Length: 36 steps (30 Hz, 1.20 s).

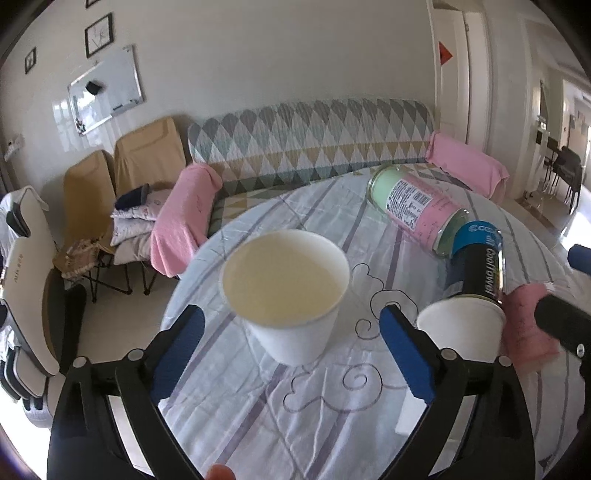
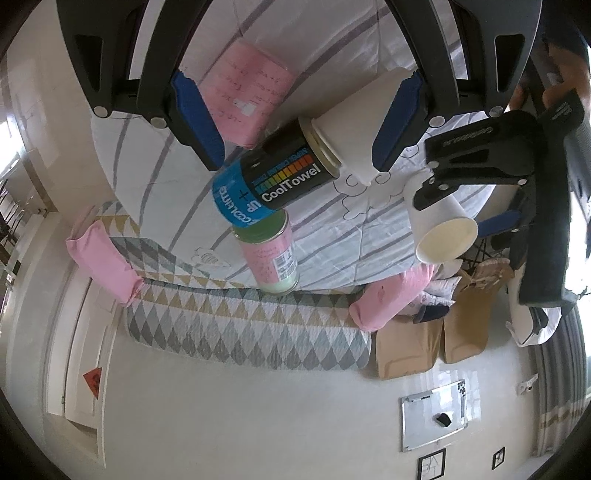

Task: Flip cup upright
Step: 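Lower the upright cup onto the table and open the left gripper, then grasp the second lying white paper cup with the right gripper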

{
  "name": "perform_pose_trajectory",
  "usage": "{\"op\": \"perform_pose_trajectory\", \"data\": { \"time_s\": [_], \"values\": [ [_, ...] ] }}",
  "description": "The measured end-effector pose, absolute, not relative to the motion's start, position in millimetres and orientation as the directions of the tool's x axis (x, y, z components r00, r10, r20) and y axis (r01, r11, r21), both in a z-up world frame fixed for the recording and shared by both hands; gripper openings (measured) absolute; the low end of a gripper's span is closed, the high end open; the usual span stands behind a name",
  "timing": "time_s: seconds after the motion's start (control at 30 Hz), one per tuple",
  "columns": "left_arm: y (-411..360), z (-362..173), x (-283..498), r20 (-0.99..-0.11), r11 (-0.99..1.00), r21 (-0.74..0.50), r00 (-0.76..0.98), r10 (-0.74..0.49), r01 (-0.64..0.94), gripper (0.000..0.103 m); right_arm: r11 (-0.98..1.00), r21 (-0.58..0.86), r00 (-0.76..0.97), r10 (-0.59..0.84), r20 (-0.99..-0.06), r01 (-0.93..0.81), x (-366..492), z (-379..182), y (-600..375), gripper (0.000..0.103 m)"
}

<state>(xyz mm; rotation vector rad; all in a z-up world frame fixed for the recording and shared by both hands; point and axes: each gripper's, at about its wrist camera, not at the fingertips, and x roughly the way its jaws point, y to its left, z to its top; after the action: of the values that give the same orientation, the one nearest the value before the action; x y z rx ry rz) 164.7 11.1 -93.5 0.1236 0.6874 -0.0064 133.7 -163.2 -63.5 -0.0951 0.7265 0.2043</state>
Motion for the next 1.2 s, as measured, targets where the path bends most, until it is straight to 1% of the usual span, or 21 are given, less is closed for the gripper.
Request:
{"op": "perform_pose_trajectory", "data": {
  "time_s": [0.03,0.1,0.17,0.27,0.43,0.57,0.73,0.83,1.0,1.2],
  "values": [
    [11.9,-91.5,160.0,-0.632,0.993,0.112,0.774,0.034,0.048,0.101,0.976,-0.019,0.734,0.149,-0.663,-0.215,130.5,-60.4,-164.9,0.083],
    [12.9,-86.3,149.0,-0.638,0.994,0.098,0.770,0.029,0.044,0.101,0.979,-0.019,0.742,0.141,-0.655,-0.203,125.0,-55.0,-169.7,0.083],
    [15.2,-82.3,138.5,-0.651,0.997,0.052,0.759,-0.008,0.055,0.101,0.981,-0.007,0.744,0.141,-0.653,-0.192,120.5,-51.9,-175.0,0.083],
    [15.1,-77.3,124.9,-0.665,0.997,0.001,0.745,-0.059,0.080,0.101,0.985,0.051,0.732,0.159,-0.662,-0.167,114.3,-49.8,-188.3,0.083],
    [9.6,-72.2,107.3,-0.684,0.992,-0.028,0.721,-0.110,0.125,0.101,0.986,0.125,0.715,0.168,-0.679,-0.114,104.2,-51.4,-206.9,0.083],
    [-2.4,-69.3,95.6,-0.693,0.987,-0.017,0.710,-0.125,0.157,0.102,0.984,0.152,0.706,0.170,-0.687,-0.089,95.5,-53.5,-213.6,0.083],
    [-21.6,-64.0,92.8,-0.703,0.976,-0.001,0.694,-0.154,0.216,0.102,0.986,0.138,0.697,0.161,-0.699,-0.089,86.5,-57.4,-213.4,0.083],
    [-34.7,-66.0,104.2,-0.747,0.969,-0.001,0.644,-0.166,0.248,0.101,0.987,0.142,0.684,0.158,-0.713,-0.080,85.8,-63.8,-218.2,0.083],
    [-57.1,-74.3,126.3,-0.793,0.964,0.051,0.597,-0.120,0.261,0.102,0.987,0.143,0.653,0.155,-0.742,-0.072,91.1,-81.6,-225.7,0.083],
    [-67.2,-85.5,148.9,-0.821,0.966,0.047,0.560,-0.108,0.255,0.101,0.991,0.111,0.629,0.131,-0.766,-0.071,109.0,-97.1,-231.4,0.083]
  ]
}}
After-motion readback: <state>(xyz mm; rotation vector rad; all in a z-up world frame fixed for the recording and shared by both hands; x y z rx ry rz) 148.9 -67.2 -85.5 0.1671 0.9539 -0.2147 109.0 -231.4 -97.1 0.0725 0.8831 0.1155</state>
